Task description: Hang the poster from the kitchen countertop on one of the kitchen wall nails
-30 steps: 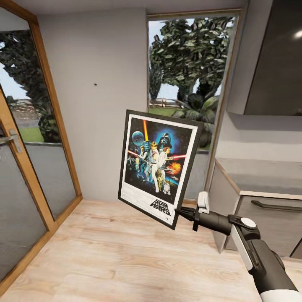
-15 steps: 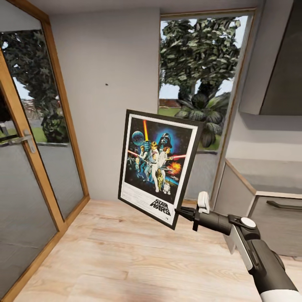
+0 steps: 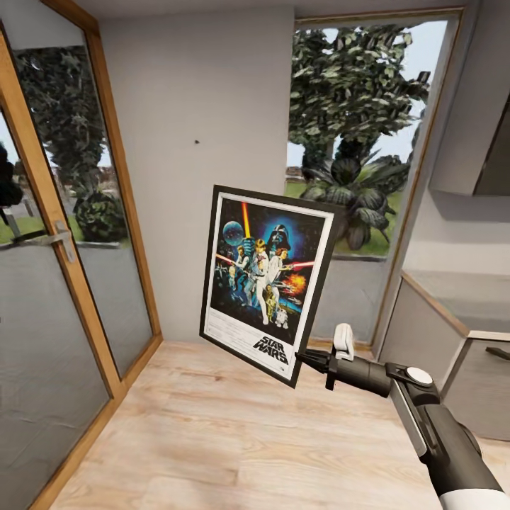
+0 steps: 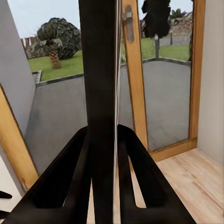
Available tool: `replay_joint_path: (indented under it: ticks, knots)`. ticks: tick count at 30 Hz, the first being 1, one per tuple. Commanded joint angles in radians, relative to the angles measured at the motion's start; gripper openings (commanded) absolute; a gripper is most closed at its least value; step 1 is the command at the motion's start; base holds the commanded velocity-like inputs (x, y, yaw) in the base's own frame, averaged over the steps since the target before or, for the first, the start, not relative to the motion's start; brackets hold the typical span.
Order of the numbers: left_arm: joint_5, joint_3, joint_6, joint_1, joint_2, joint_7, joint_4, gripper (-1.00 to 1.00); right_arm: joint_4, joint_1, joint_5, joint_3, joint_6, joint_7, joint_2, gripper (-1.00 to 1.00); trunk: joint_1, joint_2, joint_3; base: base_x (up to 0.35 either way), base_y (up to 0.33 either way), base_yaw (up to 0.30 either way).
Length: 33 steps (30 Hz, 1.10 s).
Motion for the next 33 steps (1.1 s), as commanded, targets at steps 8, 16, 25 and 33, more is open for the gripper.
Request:
replay_joint_path:
  ticks: [8, 16, 25, 33]
  knots:
    - [-0.001, 0.002, -0.003, 0.000, 0.000, -0.005, 0.000, 1.00, 0.000, 0.000, -0.007, 0.000, 0.013, 0.005, 0.000, -1.00, 0.001, 0.000, 0.000, 0.154, 0.345, 0.000]
    - [-0.001, 0.002, -0.003, 0.000, 0.000, -0.005, 0.000, 1.00, 0.000, 0.000, -0.008, 0.000, 0.014, 0.005, 0.000, -1.00, 0.001, 0.000, 0.001, 0.155, 0.345, -0.039]
    - [-0.001, 0.002, -0.003, 0.000, 0.000, -0.005, 0.000, 1.00, 0.000, 0.000, -0.007, 0.000, 0.013, 0.005, 0.000, -1.00, 0.001, 0.000, 0.006, 0.151, 0.345, -0.180]
    - [-0.001, 0.002, -0.003, 0.000, 0.001, -0.005, 0.000, 1.00, 0.000, 0.000, -0.007, 0.000, 0.013, 0.005, 0.000, -1.00, 0.001, 0.000, 0.006, 0.103, 0.345, -0.024]
